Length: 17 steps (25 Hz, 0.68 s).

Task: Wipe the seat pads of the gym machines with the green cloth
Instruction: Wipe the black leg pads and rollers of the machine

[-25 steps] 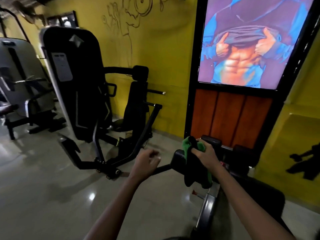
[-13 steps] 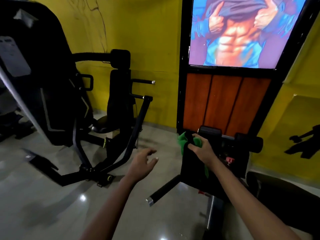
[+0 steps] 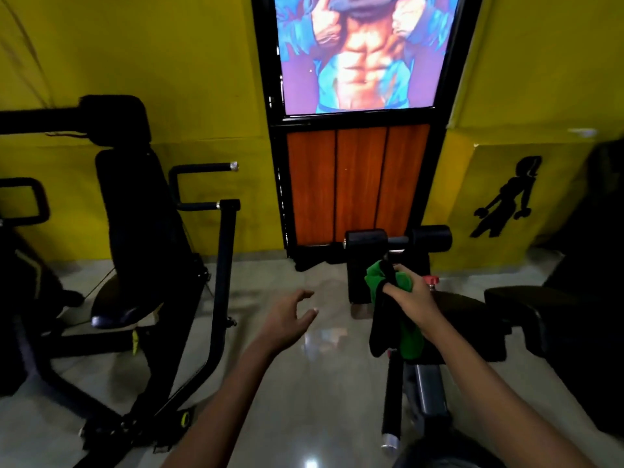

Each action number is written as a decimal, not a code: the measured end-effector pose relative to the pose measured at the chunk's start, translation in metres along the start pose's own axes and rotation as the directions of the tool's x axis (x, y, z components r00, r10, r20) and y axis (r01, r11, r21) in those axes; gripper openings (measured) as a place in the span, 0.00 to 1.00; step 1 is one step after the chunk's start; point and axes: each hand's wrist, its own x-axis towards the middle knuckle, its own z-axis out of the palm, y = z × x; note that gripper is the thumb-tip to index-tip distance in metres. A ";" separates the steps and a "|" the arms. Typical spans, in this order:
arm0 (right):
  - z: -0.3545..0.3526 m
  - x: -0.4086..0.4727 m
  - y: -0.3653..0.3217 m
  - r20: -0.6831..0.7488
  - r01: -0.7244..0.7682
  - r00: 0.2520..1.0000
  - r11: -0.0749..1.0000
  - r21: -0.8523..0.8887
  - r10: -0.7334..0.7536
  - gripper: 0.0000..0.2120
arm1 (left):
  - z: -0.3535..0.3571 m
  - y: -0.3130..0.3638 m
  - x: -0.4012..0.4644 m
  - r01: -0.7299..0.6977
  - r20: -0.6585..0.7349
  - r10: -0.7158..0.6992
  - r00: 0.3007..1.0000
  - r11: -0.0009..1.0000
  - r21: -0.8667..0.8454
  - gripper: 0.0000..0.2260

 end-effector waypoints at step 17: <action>0.027 0.057 -0.018 -0.345 -0.033 0.934 0.985 0.169 0.090 0.09 | -0.017 -0.028 0.149 -0.286 0.174 0.302 0.937 0.952 -0.110 0.15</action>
